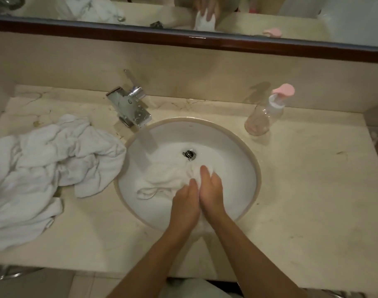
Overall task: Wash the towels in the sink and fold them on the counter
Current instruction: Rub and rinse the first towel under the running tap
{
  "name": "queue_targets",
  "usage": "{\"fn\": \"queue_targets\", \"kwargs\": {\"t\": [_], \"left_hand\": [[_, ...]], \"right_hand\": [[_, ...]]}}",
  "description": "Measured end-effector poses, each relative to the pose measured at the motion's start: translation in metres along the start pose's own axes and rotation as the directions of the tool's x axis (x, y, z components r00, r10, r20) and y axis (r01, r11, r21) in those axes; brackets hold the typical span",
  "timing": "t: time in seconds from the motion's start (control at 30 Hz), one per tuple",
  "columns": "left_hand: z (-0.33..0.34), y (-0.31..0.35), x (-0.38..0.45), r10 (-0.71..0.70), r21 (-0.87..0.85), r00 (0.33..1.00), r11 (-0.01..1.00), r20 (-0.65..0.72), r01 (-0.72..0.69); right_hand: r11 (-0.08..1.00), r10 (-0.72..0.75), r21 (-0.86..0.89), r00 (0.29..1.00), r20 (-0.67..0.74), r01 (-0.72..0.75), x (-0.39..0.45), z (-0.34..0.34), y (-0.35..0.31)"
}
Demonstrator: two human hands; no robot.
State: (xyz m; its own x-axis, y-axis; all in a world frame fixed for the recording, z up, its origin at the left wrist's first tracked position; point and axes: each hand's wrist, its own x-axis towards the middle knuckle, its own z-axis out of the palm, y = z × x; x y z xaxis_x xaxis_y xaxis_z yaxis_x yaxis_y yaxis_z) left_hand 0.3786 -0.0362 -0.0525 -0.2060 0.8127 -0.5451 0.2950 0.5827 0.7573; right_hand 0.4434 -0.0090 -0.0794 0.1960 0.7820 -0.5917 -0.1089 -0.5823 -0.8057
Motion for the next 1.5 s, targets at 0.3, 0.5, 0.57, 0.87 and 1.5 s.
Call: {"fn": "queue_targets", "kwargs": {"t": [0.3,0.5,0.57,0.87,1.5], "left_hand": [[-0.029,0.007,0.035,0.040,0.082,0.998,0.996,0.044,-0.044],[-0.042,0.007,0.064,-0.069,0.068,0.997,0.995,-0.030,0.071],[-0.038,0.008,0.041,0.032,0.094,0.997,0.995,0.069,-0.038],[-0.082,-0.038,0.045,-0.111,-0.763,0.923,0.531,0.369,0.369],[-0.033,-0.012,0.057,-0.201,-0.103,0.980,0.974,-0.005,0.199]], "right_hand": [[0.999,-0.019,-0.049,0.991,-0.131,0.012,0.023,0.028,-0.019],[0.965,-0.044,-0.259,0.999,-0.005,0.041,0.019,0.048,-0.007],[0.961,0.007,-0.268,0.974,-0.226,-0.069,0.040,0.042,-0.007],[0.505,0.206,0.829,0.966,0.154,-0.240,0.032,-0.063,-0.003],[0.961,-0.106,-0.262,0.994,-0.039,0.092,0.007,0.041,0.007]]}}
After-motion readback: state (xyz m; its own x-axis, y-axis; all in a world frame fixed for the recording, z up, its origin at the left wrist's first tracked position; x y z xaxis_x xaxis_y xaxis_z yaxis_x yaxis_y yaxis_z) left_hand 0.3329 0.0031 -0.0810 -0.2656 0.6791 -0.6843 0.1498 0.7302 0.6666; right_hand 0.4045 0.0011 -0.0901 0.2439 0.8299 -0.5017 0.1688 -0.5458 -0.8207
